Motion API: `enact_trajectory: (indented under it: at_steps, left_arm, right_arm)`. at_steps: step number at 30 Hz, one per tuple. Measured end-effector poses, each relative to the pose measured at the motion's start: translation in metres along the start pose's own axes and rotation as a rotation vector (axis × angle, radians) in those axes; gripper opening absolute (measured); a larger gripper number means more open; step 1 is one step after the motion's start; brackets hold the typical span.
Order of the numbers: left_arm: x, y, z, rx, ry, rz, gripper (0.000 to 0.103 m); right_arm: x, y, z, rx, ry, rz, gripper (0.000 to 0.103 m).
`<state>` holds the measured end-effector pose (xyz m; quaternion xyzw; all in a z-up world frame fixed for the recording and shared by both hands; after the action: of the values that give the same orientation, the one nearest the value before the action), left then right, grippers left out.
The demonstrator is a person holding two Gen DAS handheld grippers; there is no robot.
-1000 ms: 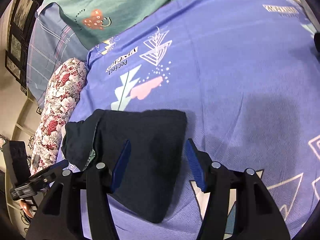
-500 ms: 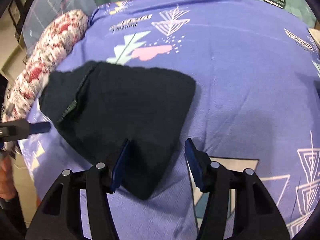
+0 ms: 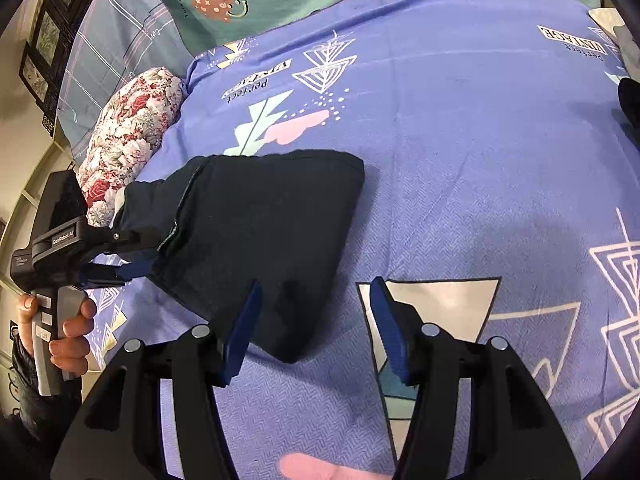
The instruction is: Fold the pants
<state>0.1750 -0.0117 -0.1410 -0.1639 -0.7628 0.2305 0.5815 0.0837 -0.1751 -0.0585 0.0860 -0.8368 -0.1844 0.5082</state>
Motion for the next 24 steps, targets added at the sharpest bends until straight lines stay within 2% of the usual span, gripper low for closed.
enact_trajectory:
  at_steps: [5, 9, 18, 24]
  left_arm:
    - [0.023, -0.037, 0.003, -0.112, -0.044, 0.042, 0.092]
    - [0.021, -0.057, 0.011, -0.156, -0.017, 0.067, 0.092]
    - [-0.021, -0.034, 0.016, -0.091, 0.056, 0.028, 0.090]
    - [-0.024, -0.035, 0.001, -0.136, 0.016, -0.020, 0.087]
  right_arm:
    - [0.005, 0.004, -0.004, 0.011, -0.021, -0.004, 0.058]
    - [0.009, 0.004, -0.003, 0.008, -0.031, 0.000, 0.058]
    - [0.019, -0.003, -0.002, 0.003, -0.048, 0.016, 0.058]
    - [0.019, -0.006, -0.001, 0.000, -0.042, 0.019, 0.058]
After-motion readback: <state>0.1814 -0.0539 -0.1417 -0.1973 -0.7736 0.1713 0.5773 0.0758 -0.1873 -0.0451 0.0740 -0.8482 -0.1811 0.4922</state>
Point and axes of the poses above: each gripper's, at about its wrist camera, not at the fingertips, and x roughly against the way its jaws point, y to its left, z to its underside, the point moved 9 cm from there along -x, roughly the way its jaws point, and after that the axes turned 1 degree about z, right-handed, at the moved point
